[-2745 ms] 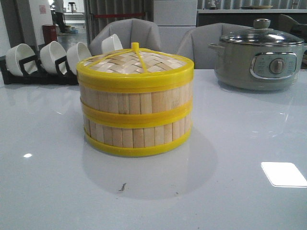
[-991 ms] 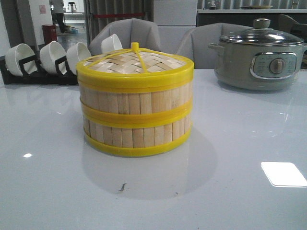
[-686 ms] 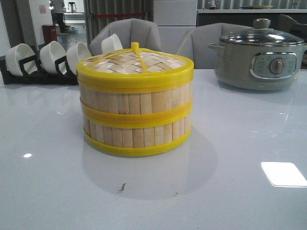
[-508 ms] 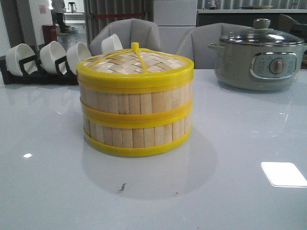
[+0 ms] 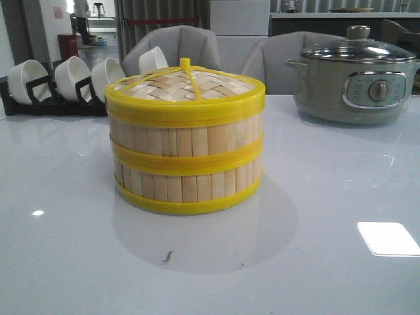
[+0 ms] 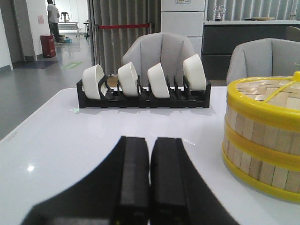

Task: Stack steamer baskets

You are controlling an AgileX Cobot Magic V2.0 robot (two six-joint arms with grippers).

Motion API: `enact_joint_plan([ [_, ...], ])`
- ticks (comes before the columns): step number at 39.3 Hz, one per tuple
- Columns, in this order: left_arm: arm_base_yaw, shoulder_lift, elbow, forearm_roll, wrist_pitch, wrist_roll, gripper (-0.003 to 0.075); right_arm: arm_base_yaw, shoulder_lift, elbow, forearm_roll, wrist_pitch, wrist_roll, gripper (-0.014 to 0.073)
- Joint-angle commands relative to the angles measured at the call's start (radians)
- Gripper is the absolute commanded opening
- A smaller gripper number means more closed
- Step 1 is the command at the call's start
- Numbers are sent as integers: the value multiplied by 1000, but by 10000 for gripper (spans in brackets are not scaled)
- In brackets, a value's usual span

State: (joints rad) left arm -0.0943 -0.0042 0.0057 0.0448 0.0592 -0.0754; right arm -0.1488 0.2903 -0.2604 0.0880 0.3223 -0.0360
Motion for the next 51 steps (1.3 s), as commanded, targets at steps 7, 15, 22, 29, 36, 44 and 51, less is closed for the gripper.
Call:
enact_joint_plan([
  [7,-1,-12,3,0,-84,2,86,-2,-110,116,-12,-238,-7,48],
  [15,-1,-12,3,0,-84,2,86,17,-262,281,-12,-390,-7,48],
  [22,-1,-12,3,0,-84,2,86,50,-323,276,-12,-329,-7,48],
  [29,-1,-12,3,0,-84,2,86,50,-323,276,-12,-329,-7,48],
  [36,-1,-12,3,0,-84,2,86,50,-323,276,-12,-329,-7,48],
  [44,-1,-12,3,0,-84,2,86,49,-323,276,-12,-322,-7,48],
  [51,-1,-12,3,0,-84,2,86,49,-323,276,-12,-322,-7,48],
])
